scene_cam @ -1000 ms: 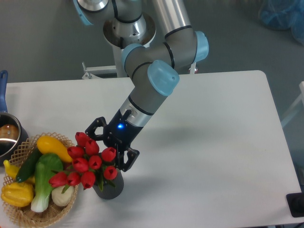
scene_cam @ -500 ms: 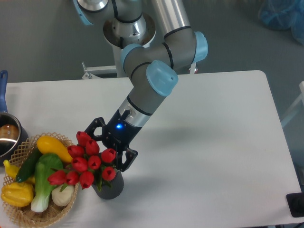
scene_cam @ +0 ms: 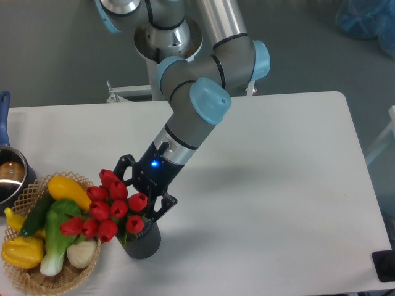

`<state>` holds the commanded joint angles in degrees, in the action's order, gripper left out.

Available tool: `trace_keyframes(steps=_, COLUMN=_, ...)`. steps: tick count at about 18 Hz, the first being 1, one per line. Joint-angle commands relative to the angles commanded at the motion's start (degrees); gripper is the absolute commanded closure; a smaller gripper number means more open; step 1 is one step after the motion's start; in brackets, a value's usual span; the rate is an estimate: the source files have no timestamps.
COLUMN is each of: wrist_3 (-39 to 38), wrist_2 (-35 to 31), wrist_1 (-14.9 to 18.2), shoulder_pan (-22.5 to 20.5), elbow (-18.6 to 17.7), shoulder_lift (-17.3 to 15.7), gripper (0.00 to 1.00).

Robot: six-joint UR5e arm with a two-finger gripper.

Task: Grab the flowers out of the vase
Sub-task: 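Close the gripper on the tulip stems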

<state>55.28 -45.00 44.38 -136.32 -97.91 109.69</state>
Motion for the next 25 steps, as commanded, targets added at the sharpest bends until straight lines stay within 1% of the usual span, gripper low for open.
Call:
trace_keyframes(steps=2, wrist_3=-0.1, wrist_2=0.0, wrist_1=0.0, shoulder_pan=0.0, elbow=0.1, shoulder_lift=0.0, gripper=0.44)
trace_keyframes(steps=6, wrist_3=-0.2, wrist_2=0.1, wrist_1=0.0, shoulder_pan=0.0, elbow=0.4, shoulder_lift=0.0, gripper=0.49)
trace_keyframes(steps=7, wrist_3=-0.3, wrist_2=0.2, wrist_1=0.0, shoulder_pan=0.0, elbow=0.4, shoulder_lift=-0.1, gripper=0.53)
trace_keyframes(steps=10, wrist_3=-0.6, wrist_2=0.5, wrist_1=0.0, shoulder_pan=0.0, elbow=0.4, shoulder_lift=0.1, gripper=0.55)
trace_keyframes(steps=13, wrist_3=-0.7, wrist_2=0.7, wrist_1=0.1, shoulder_pan=0.1, elbow=0.3, shoulder_lift=0.0, gripper=0.61)
trace_keyframes(steps=22, wrist_3=-0.6, wrist_2=2.3, wrist_1=0.1, shoulder_pan=-0.3, elbow=-0.3, shoulder_lift=-0.8, gripper=0.63)
trace_keyframes(steps=25, wrist_3=-0.6, wrist_2=4.4, wrist_1=0.1, shoulder_pan=-0.9, elbow=-0.3, shoulder_lift=-1.1, gripper=0.63)
